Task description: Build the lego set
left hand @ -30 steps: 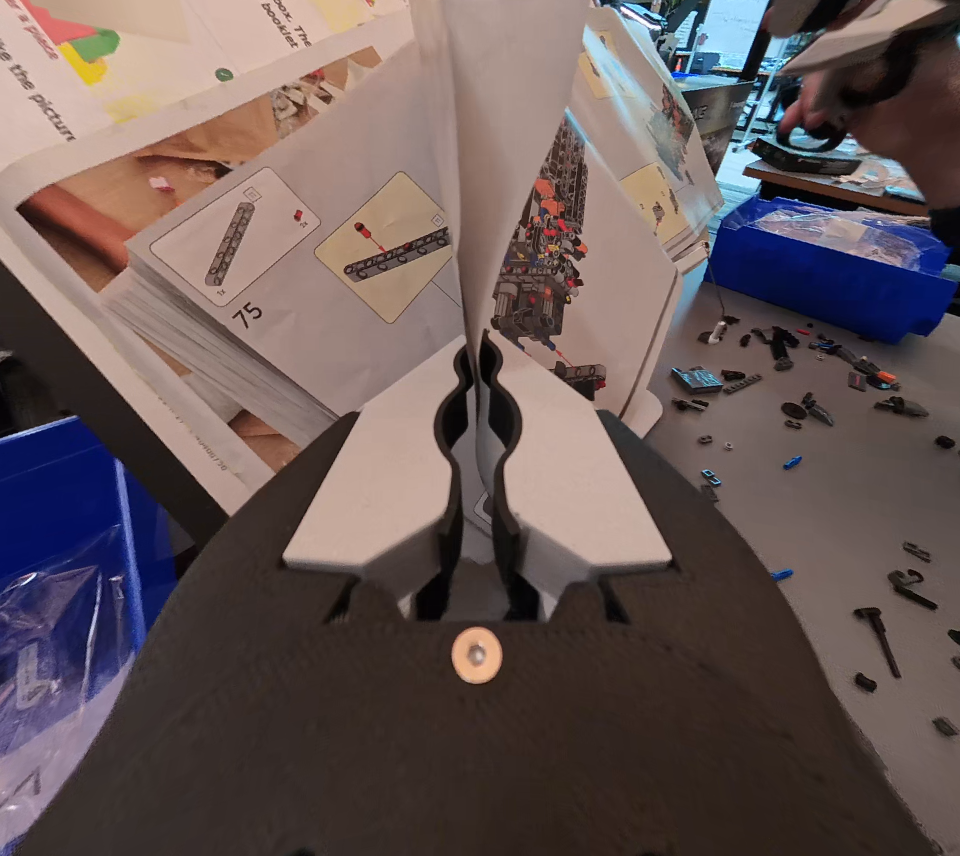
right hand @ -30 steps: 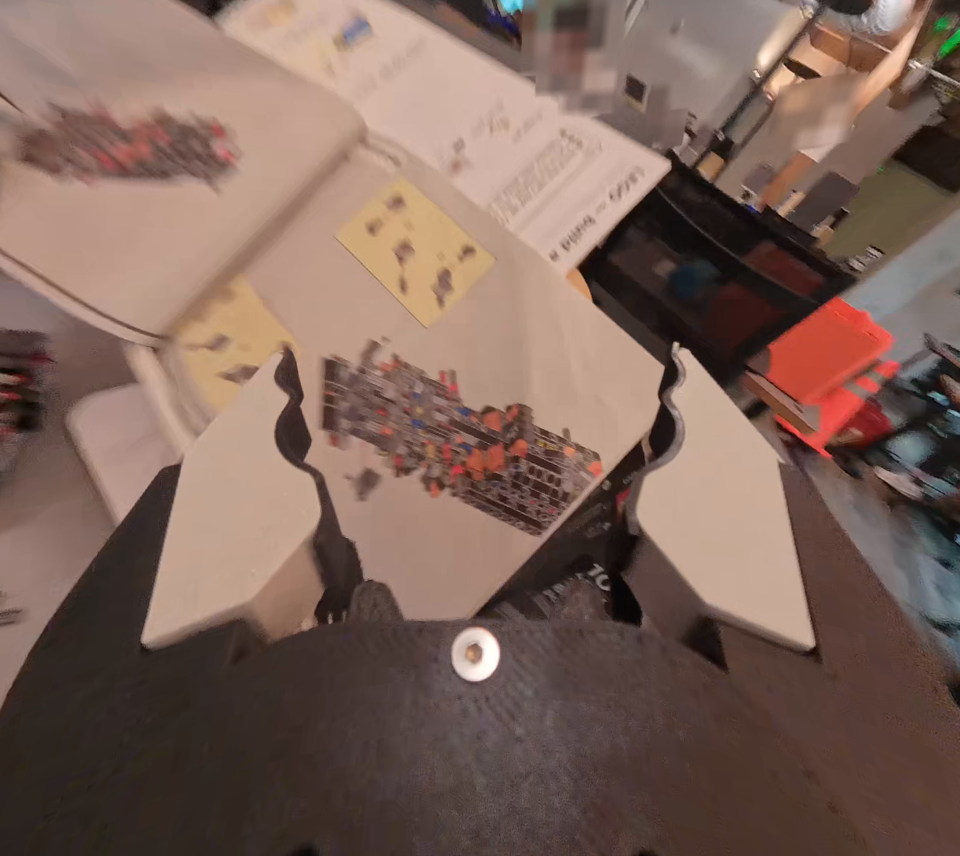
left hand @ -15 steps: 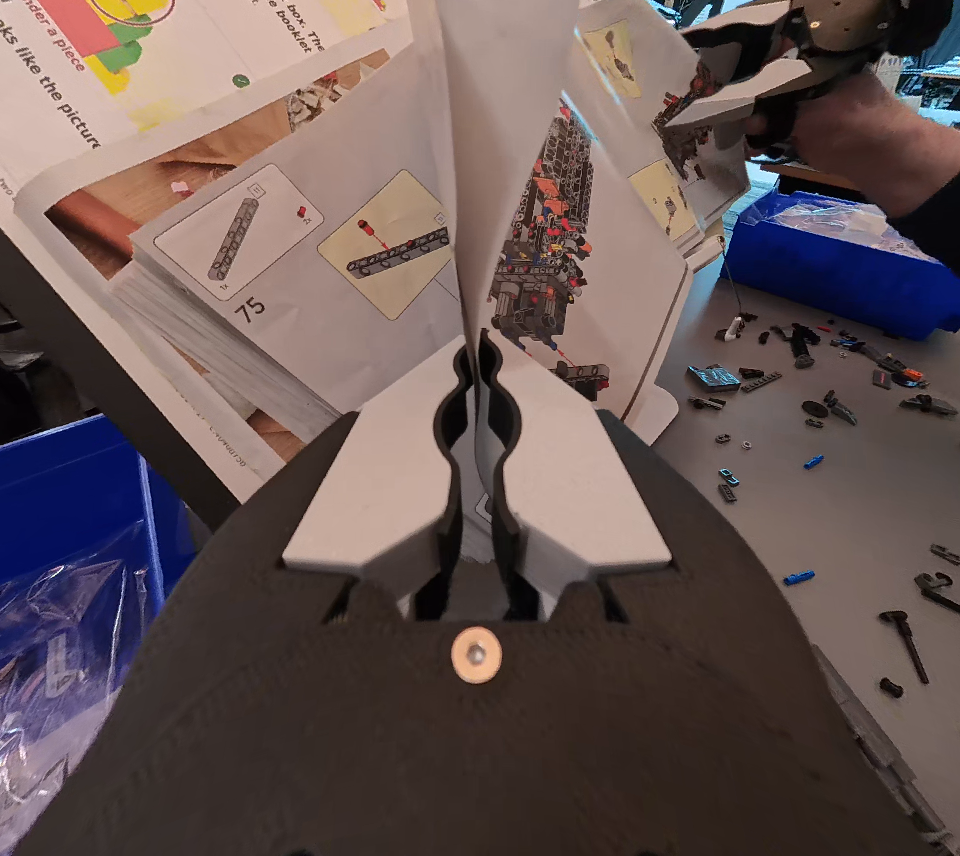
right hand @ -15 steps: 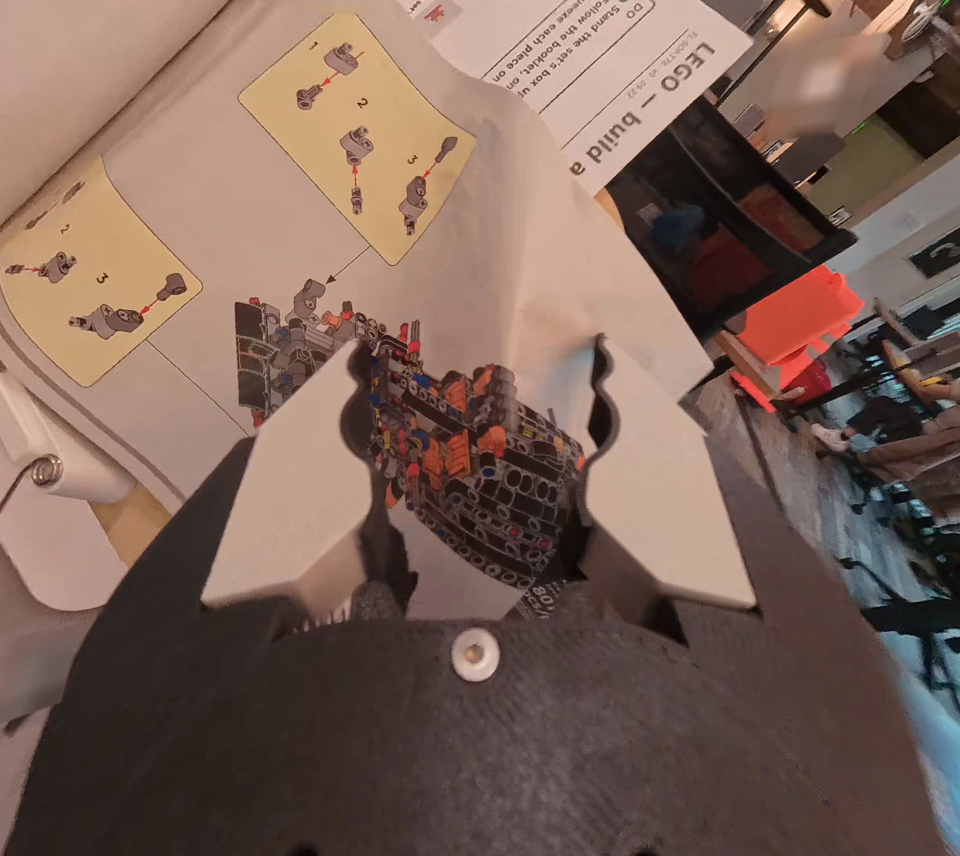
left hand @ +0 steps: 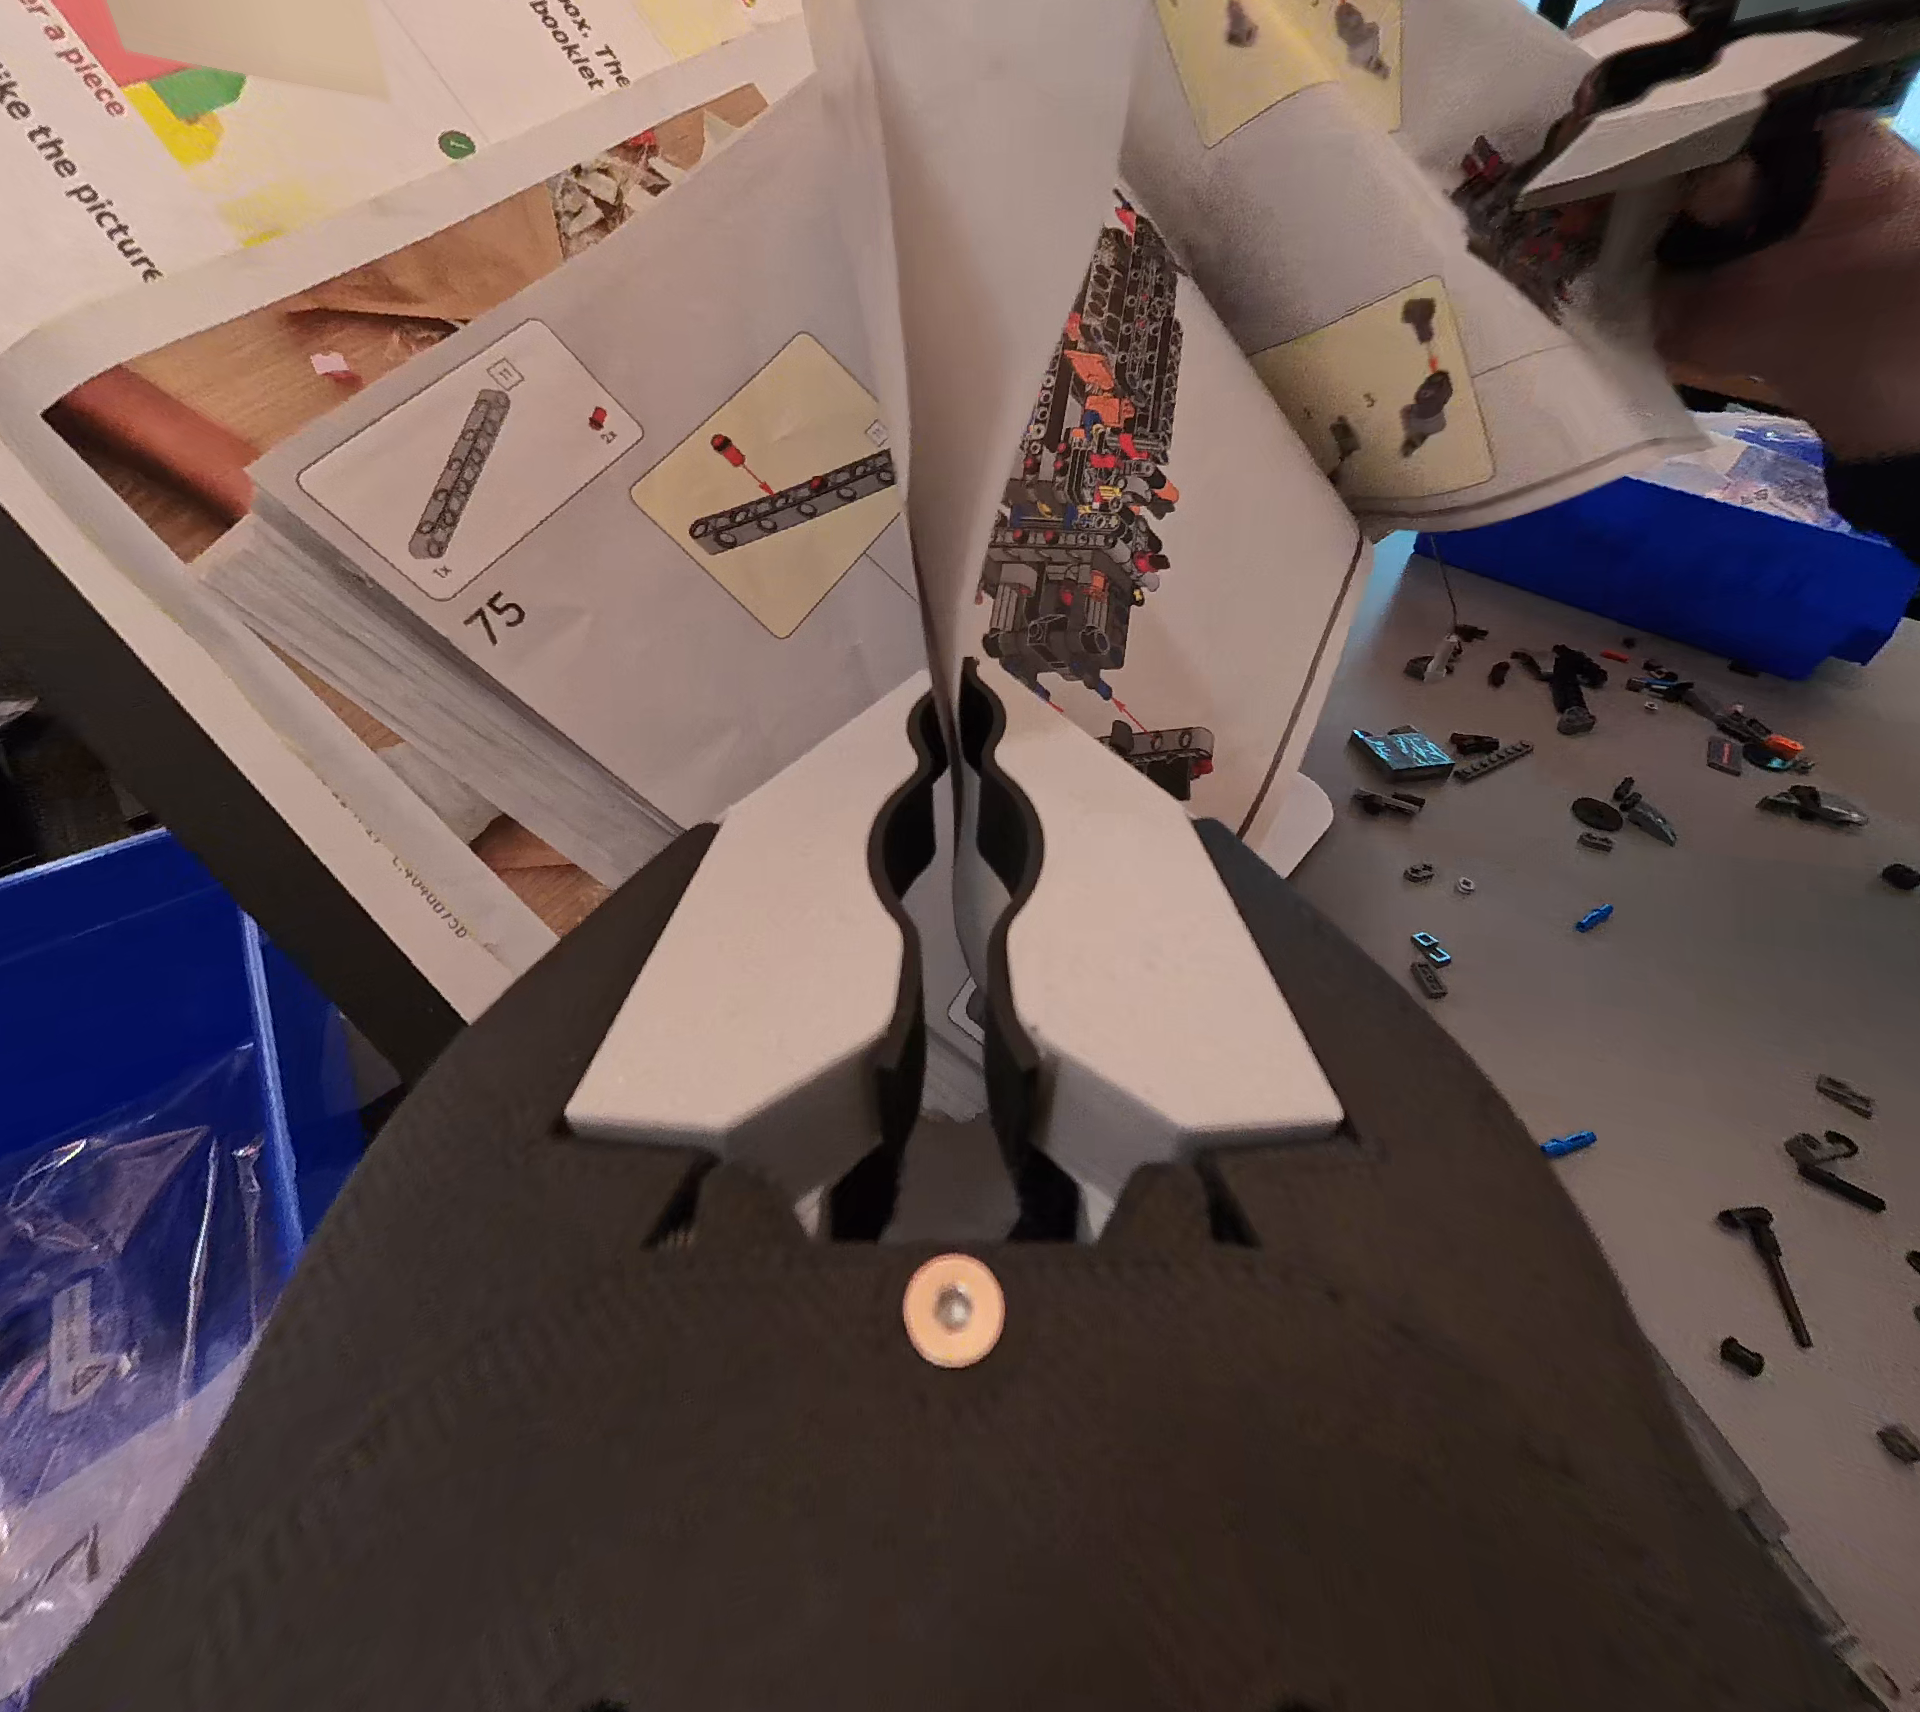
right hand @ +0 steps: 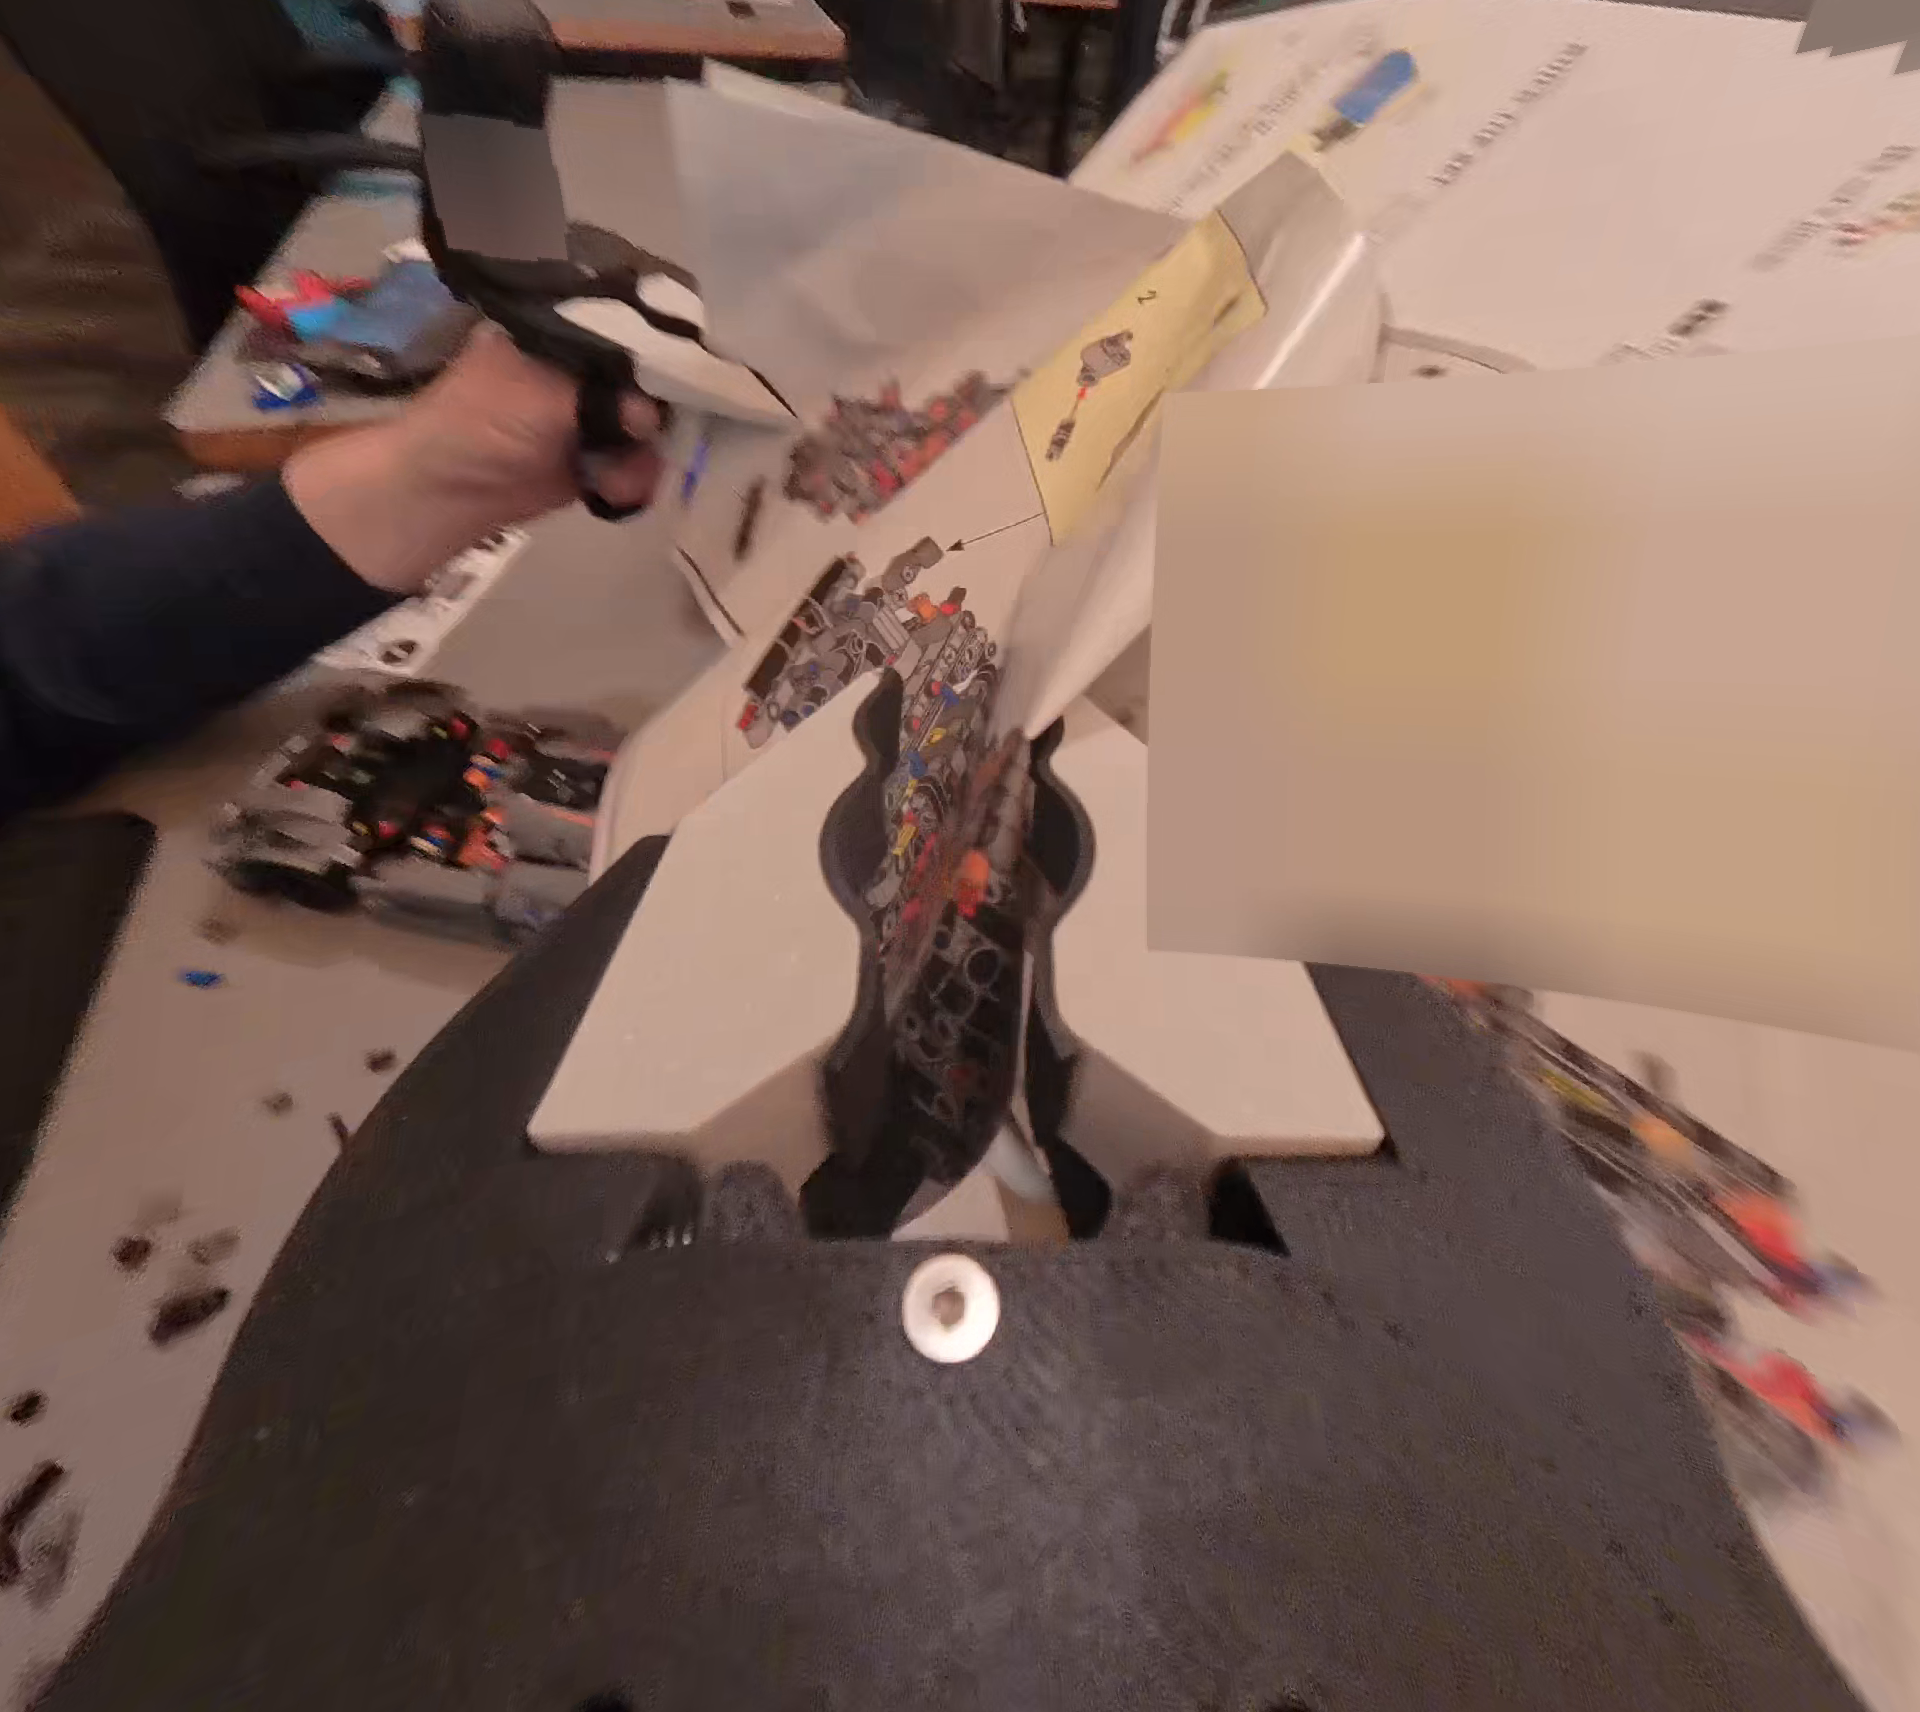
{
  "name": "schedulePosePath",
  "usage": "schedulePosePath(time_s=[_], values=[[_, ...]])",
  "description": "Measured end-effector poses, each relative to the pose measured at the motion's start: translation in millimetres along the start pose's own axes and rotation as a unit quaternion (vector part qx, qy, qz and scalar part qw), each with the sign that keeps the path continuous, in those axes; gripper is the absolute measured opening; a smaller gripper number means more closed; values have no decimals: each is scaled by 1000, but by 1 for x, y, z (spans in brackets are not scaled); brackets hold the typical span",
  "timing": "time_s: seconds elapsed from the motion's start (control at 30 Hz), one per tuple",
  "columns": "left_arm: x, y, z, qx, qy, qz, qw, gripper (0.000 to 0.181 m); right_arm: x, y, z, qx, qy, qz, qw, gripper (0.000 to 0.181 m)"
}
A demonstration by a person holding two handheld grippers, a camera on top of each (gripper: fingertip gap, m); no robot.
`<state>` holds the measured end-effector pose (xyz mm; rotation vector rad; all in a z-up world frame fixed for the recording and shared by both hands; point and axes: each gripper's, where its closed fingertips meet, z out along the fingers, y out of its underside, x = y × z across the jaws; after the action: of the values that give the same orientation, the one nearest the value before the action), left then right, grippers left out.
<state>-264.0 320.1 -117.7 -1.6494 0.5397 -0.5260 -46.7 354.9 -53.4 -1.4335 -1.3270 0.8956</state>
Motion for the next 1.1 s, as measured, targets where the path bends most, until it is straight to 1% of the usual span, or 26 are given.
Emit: schedulePosePath(time_s=[0.03, 0.07, 0.13, 0.2, 0.27, 0.33, 0.37, 0.4, 0.47, 0.53, 0.57, 0.63, 0.67, 0.73, 0.8, 0.9, 0.93, 1.0, 1.03, 1.1], values=[[0, 0, 0, 0, 2, -2, 1000, 0, -9, -6, 8, 13, -15, 10, 1000, 23], [0, 0, 0, 1, 2, -3, 1000, 0, -17, -12, 17, 28, -26, 13, 999, 33], [1, 0, 0, 0, 5, -6, 1000, 0, -42, -17, 42, 30, -67, 24, 997, 67], [1, 2, 1, -2, 10, -10, 1000, 0, -76, -19, 70, 25, -125, 19, 992, 80], [2, 3, 2, -1, 17, -17, 1000, 0, -106, -15, 97, 11, -160, -5, 987, 87], [2, 4, 2, 1, 24, -30, 999, 0, -126, -1, 123, -25, -171, -31, 984, 98], [2, 4, 2, 3, 31, -38, 999, 0, -133, 6, 133, -39, -174, -48, 983, 93], [4, 3, 2, 6, 42, -46, 998, 1, -136, 12, 142, -51, -169, -62, 982, 92], [9, 0, -1, 19, 70, -64, 995, 11, -137, 24, 157, -79, -144, -81, 983, 104], [18, -4, -4, 32, 122, -96, 987, 27, -138, 33, 164, -100, -137, -91, 981, 99], [21, -4, -3, 33, 141, -114, 983, 36, -141, 33, 166, -97, -142, -93, 981, 100], [23, 7, 4, 11, 152, -129, 980, 53, -145, 32, 167, -86, -153, -88, 981, 99], [26, 15, 10, -5, 153, -127, 980, 55, -143, 33, 168, -87, -152, -87, 981, 99], [35, 22, 18, -11, 167, -120, 979, 54, -142, 35, 166, -86, -157, -88, 980, 95], [49, 19, 21, 0, 208, -125, 970, 73, -139, 36, 164, -80, -158, -79, 981, 97], [67, 10, 14, 14, 275, -150, 950, 106, -136, 31, 162, -60, -161, -58, 984, 99], [69, 7, 11, 21, 288, -152, 945, 116, -136, 30, 161, -55, -164, -53, 983, 102], [74, 8, 8, 19, 297, -131, 946, 128, -138, 27, 161, -45, -170, -51, 983, 104], [75, 12, 8, 7, 291, -116, 949, 122, -139, 27, 160, -41, -177, -50, 982, 102], [64, 21, 18, -16, 230, -78, 970, 77, -141, 24, 158, -32, -186, -47, 981, 102]])
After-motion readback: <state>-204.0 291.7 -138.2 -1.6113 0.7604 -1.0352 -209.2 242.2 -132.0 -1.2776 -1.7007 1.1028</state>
